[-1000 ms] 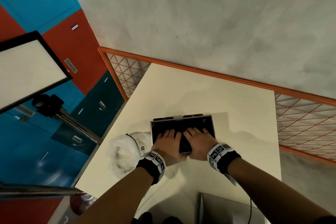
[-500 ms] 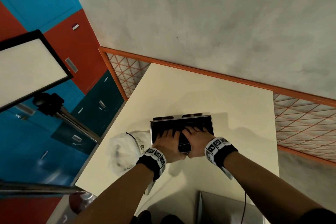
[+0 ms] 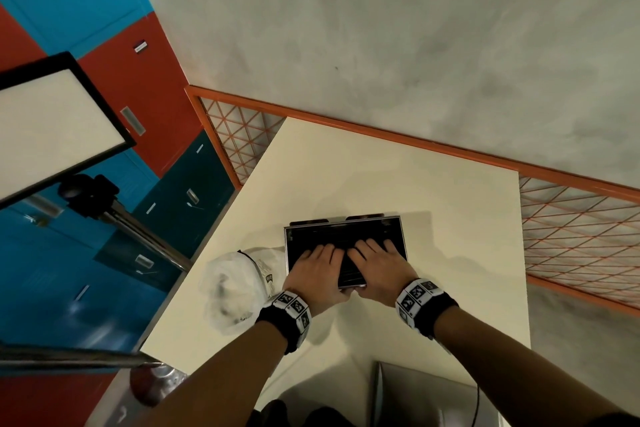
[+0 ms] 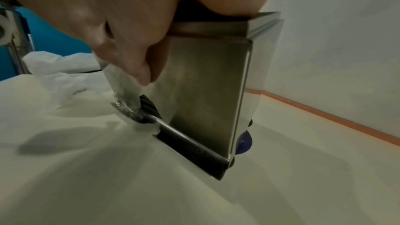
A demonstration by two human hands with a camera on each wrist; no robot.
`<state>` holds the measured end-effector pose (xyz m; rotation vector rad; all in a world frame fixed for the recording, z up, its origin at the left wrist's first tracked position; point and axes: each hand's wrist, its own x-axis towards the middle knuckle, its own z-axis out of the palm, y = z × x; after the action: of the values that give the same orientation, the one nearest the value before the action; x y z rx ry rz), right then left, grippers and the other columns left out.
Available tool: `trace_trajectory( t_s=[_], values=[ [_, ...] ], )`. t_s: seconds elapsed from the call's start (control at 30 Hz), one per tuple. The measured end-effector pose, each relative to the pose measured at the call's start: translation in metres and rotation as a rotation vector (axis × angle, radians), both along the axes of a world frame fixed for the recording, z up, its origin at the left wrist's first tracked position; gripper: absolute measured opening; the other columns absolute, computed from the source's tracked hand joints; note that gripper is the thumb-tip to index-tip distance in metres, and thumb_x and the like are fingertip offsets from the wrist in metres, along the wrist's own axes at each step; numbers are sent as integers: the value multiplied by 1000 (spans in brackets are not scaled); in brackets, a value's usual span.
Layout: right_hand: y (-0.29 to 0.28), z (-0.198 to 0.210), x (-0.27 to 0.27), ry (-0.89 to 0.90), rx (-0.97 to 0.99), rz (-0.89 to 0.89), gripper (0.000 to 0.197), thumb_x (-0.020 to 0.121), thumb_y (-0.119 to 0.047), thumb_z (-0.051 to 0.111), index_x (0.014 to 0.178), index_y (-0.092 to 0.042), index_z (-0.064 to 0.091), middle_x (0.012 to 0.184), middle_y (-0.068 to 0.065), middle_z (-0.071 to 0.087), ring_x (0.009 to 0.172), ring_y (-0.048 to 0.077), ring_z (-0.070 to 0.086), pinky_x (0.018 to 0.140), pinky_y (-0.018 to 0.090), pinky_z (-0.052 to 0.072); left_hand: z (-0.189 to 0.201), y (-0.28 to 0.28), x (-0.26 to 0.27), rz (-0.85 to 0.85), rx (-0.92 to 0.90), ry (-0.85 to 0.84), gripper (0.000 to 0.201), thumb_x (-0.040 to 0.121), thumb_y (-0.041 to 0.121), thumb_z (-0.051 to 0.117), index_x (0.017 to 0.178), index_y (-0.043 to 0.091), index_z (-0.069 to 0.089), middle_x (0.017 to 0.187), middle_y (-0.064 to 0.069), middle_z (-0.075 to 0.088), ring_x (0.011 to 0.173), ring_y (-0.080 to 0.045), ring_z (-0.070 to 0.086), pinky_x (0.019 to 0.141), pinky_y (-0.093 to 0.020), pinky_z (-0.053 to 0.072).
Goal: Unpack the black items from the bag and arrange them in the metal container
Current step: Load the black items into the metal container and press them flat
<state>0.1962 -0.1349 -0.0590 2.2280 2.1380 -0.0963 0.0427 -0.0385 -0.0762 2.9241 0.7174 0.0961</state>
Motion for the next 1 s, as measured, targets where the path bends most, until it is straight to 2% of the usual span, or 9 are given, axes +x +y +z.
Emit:
trace_trajectory(
  t_s=[0.17,0.37,0.47,0.57,0.7,0.8,1.0],
  values=[
    [8,1,-1,7,-69,-50,63,57,-50,68,112,-21,55,104,0,60,96,24,58,80,48,46,3,3,3,25,-30,67,68,73,66,52,120,18,54,114,0,60,106,-22,57,90,-38,48],
    [15,2,1,27,-198,-76,77,67,-50,62,136,-22,41,131,2,51,119,26,48,97,54,36,3,6,6,53,-91,126,78,71,68,51,132,20,46,128,0,55,117,-23,54,100,-42,42],
    [16,3,0,21,-196,-87,80,68,-52,62,139,-22,39,137,2,46,123,26,44,98,53,37,2,7,7,64,-119,120,84,70,66,53,139,20,42,135,1,51,124,-22,49,105,-43,39],
    [13,2,-1,-11,-166,-92,76,65,-51,64,132,-20,47,134,4,43,118,28,44,92,52,41,3,6,7,67,-98,128,84,69,68,52,138,21,43,133,0,46,123,-23,44,103,-45,39],
    [8,-1,-3,-40,-126,-86,68,63,-49,65,123,-19,54,124,3,50,112,28,47,88,52,42,2,4,5,56,-60,136,78,69,69,50,131,21,48,126,0,46,117,-24,44,99,-44,40],
    [8,-1,-4,-43,-134,-89,66,66,-49,64,124,-20,51,120,1,53,112,26,48,89,52,39,2,4,5,56,-65,141,76,71,69,50,129,21,48,124,0,51,116,-24,47,98,-43,39],
    [14,0,-4,-37,-188,-118,68,71,-49,61,131,-23,43,128,-1,53,118,24,47,95,52,34,2,5,6,74,-76,164,75,71,68,52,130,22,46,124,-1,58,114,-25,53,97,-44,39]
  ],
)
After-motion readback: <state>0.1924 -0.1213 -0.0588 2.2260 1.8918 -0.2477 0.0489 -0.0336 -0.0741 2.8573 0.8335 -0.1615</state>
